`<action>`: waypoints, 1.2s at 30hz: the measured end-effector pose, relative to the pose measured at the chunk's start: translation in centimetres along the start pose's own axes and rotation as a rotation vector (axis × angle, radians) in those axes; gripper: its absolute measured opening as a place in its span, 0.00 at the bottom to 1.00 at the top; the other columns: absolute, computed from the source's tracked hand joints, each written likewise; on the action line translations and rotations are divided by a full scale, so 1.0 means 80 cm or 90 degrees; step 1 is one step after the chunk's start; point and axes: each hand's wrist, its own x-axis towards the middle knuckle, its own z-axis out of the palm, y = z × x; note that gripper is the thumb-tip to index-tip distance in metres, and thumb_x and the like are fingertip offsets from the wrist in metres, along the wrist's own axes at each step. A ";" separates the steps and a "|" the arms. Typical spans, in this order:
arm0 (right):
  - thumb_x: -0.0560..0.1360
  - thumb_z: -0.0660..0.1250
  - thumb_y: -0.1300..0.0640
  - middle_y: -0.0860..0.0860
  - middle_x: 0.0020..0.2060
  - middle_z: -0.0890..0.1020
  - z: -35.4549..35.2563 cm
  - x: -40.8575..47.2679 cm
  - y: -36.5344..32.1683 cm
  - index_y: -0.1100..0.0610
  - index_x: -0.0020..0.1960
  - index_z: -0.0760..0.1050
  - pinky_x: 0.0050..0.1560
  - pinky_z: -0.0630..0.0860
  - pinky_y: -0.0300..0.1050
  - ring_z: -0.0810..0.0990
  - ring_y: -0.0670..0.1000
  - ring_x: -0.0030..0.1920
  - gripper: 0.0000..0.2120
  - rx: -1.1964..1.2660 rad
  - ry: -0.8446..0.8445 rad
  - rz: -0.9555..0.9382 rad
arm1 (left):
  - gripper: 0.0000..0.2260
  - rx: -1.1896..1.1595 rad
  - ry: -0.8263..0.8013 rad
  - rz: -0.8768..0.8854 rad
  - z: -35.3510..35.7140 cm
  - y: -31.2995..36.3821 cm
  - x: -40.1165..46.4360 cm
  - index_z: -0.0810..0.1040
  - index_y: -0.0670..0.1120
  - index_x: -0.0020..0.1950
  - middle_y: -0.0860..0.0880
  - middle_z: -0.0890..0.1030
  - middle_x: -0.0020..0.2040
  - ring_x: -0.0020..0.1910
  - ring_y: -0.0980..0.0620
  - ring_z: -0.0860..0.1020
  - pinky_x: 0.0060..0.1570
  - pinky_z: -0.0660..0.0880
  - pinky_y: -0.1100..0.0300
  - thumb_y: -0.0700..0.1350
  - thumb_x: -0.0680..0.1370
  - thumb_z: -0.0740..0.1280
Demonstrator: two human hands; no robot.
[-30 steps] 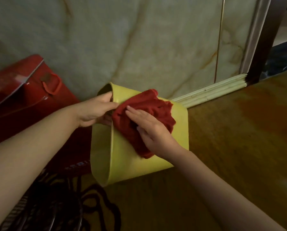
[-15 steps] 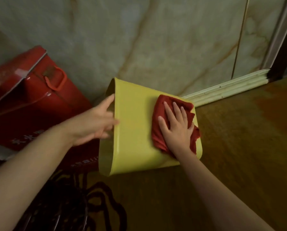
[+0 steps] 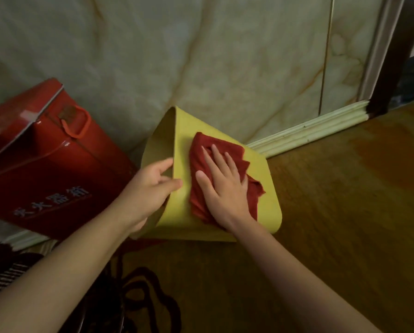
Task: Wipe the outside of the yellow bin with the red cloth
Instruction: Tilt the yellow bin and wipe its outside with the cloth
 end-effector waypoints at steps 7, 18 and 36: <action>0.78 0.53 0.42 0.47 0.75 0.60 -0.040 0.015 0.085 0.48 0.73 0.57 0.74 0.50 0.56 0.55 0.48 0.74 0.26 0.168 -0.062 0.091 | 0.12 0.098 -0.060 0.024 0.010 0.059 0.030 0.76 0.36 0.56 0.37 0.81 0.50 0.46 0.43 0.79 0.49 0.76 0.56 0.33 0.75 0.57; 0.75 0.46 0.34 0.42 0.75 0.56 -0.050 -0.016 0.014 0.36 0.72 0.47 0.71 0.55 0.57 0.55 0.47 0.74 0.27 0.042 0.090 -0.058 | 0.08 0.165 -0.068 0.011 0.039 0.093 0.070 0.75 0.38 0.49 0.41 0.75 0.39 0.36 0.46 0.74 0.35 0.70 0.60 0.41 0.76 0.59; 0.76 0.47 0.39 0.49 0.70 0.69 -0.067 -0.016 0.029 0.42 0.72 0.59 0.69 0.63 0.58 0.67 0.50 0.69 0.25 0.251 0.032 0.130 | 0.07 0.475 -0.006 0.278 -0.060 -0.004 0.007 0.81 0.45 0.46 0.47 0.85 0.45 0.40 0.67 0.78 0.45 0.75 0.63 0.45 0.71 0.67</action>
